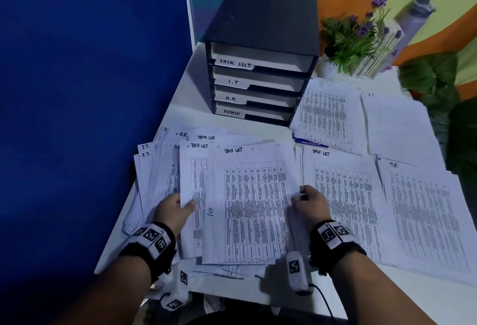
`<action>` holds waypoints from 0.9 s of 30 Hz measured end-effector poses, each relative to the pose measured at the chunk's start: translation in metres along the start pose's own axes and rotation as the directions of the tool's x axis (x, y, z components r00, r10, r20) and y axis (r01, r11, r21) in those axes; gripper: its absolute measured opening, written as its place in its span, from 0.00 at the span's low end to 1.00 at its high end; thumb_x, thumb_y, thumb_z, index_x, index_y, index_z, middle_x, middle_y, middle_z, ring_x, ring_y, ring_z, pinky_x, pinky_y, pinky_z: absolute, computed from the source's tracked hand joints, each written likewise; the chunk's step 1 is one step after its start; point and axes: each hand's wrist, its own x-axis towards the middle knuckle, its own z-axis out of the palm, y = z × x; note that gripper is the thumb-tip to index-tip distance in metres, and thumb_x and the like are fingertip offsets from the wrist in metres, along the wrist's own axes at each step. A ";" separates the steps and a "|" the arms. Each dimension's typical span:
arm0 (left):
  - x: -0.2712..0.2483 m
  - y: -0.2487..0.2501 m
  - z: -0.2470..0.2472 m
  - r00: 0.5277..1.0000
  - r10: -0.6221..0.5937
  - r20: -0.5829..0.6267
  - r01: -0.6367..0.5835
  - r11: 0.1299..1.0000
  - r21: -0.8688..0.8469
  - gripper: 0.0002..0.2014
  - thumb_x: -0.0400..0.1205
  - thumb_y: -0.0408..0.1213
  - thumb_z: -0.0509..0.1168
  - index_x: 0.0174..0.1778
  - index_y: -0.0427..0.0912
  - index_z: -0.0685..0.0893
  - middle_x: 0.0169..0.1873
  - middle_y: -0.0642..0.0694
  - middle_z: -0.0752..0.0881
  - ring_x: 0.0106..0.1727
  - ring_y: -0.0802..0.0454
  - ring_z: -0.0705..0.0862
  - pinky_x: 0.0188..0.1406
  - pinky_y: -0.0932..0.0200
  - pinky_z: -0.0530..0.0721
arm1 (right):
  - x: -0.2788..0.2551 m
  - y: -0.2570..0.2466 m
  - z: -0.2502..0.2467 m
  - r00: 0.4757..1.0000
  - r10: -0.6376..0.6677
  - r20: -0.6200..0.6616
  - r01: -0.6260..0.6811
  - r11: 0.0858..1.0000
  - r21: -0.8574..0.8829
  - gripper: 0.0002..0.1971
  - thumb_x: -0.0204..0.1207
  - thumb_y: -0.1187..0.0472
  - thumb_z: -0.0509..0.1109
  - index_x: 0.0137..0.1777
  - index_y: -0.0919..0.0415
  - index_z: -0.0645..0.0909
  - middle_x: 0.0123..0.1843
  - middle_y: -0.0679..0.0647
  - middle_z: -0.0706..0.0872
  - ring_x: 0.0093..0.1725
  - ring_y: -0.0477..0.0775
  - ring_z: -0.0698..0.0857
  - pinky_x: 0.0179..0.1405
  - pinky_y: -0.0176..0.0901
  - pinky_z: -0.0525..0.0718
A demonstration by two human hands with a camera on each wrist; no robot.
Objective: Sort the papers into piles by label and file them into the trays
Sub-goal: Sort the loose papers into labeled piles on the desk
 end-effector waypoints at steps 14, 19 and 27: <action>0.001 0.001 0.004 1.000 0.027 0.001 -0.027 0.999 -0.039 0.13 0.78 0.27 0.71 0.58 0.39 0.82 0.51 0.43 0.88 0.54 0.43 0.86 0.58 0.51 0.82 | 0.007 0.008 -0.020 0.984 0.156 -0.090 -0.140 0.976 0.168 0.10 0.67 0.73 0.69 0.43 0.60 0.88 0.43 0.58 0.91 0.46 0.61 0.89 0.49 0.59 0.89; 0.000 0.007 0.008 1.000 0.014 -0.009 -0.014 0.997 -0.075 0.13 0.79 0.26 0.68 0.58 0.41 0.83 0.50 0.44 0.88 0.53 0.44 0.85 0.59 0.52 0.81 | 0.004 0.004 -0.015 0.988 0.116 -0.103 -0.093 0.974 0.205 0.12 0.71 0.77 0.64 0.45 0.62 0.85 0.42 0.61 0.89 0.45 0.62 0.87 0.45 0.49 0.86; -0.010 0.032 0.030 0.980 0.089 0.181 -0.060 0.986 -0.158 0.16 0.82 0.29 0.62 0.53 0.55 0.87 0.52 0.54 0.90 0.59 0.48 0.86 0.64 0.44 0.82 | -0.003 -0.020 -0.006 0.992 -0.013 0.125 -0.051 0.868 0.494 0.06 0.69 0.68 0.69 0.45 0.60 0.82 0.35 0.59 0.85 0.37 0.58 0.81 0.39 0.53 0.82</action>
